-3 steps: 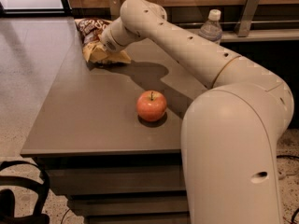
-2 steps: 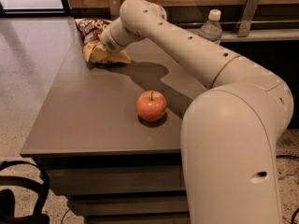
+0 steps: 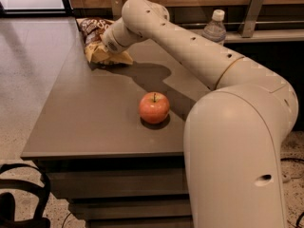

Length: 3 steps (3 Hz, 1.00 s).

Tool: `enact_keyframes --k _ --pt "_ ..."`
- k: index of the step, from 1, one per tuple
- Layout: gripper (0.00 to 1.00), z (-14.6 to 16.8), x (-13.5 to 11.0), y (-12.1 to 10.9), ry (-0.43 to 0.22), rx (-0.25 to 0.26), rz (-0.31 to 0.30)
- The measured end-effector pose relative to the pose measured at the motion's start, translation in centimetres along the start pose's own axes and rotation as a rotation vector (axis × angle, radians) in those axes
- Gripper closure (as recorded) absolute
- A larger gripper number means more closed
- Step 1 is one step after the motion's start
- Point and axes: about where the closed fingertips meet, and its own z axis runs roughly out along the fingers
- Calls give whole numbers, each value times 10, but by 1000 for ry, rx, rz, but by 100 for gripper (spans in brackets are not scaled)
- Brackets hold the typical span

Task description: Pick brown chip bag

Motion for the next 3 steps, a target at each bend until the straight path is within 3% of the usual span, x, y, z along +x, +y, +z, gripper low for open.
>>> enact_keyframes --k 3 --pt "100 0 0 0 0 0 -1"
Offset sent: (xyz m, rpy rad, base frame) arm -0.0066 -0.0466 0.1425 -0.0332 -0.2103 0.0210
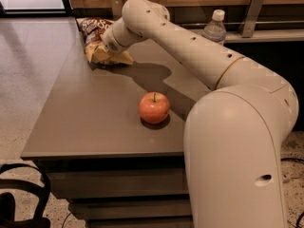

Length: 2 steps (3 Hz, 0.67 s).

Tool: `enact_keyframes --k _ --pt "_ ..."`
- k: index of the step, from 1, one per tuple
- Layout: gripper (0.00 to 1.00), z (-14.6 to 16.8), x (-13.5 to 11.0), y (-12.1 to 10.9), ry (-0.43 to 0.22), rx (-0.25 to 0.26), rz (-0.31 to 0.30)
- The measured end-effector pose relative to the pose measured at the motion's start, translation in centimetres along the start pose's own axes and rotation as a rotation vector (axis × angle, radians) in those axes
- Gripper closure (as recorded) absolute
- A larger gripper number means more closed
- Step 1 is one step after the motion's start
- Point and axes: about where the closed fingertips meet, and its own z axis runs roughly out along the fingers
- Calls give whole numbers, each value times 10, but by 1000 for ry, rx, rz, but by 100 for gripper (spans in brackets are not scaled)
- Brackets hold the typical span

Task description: Pick brown chip bag

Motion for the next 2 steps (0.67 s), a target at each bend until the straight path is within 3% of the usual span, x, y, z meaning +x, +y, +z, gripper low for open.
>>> enact_keyframes --k 2 --pt "100 0 0 0 0 0 0"
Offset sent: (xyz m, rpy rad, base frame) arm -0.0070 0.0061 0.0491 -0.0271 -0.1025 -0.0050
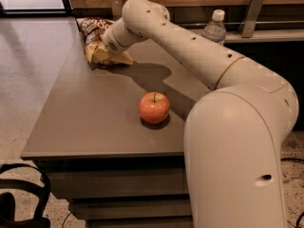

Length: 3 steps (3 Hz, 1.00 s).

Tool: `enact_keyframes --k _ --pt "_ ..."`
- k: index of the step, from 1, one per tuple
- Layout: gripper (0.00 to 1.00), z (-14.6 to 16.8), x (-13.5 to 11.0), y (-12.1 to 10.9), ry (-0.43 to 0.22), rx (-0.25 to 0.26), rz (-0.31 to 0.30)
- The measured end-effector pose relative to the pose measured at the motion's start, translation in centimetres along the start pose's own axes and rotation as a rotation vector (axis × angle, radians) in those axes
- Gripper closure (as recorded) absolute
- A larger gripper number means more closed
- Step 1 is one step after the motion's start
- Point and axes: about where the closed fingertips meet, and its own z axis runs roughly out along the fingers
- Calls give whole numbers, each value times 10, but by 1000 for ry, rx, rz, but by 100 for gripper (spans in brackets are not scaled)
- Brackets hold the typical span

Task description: Pick brown chip bag

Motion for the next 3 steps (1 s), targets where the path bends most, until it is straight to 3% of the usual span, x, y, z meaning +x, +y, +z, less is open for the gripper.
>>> enact_keyframes --k 3 --pt "100 0 0 0 0 0 0"
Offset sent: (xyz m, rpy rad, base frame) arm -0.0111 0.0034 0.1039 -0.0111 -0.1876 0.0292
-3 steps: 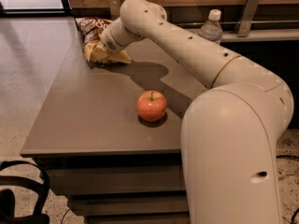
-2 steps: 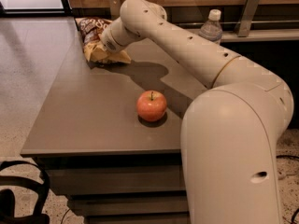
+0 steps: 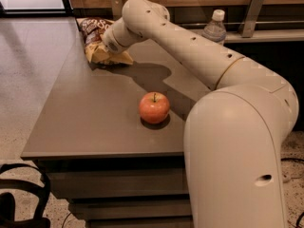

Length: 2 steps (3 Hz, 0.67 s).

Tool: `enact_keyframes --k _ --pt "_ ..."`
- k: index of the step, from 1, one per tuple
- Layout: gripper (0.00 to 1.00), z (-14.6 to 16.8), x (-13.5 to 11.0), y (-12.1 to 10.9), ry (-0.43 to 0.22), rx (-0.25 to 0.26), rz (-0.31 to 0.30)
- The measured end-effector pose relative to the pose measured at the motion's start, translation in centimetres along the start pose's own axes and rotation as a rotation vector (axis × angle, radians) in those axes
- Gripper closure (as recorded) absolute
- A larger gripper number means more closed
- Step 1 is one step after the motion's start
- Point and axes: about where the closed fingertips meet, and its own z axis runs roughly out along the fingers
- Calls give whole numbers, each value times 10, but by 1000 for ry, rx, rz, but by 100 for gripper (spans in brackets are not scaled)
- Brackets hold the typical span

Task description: Pick brown chip bag

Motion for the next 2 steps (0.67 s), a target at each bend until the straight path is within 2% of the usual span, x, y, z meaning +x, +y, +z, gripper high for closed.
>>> enact_keyframes --k 2 --pt "100 0 0 0 0 0 0"
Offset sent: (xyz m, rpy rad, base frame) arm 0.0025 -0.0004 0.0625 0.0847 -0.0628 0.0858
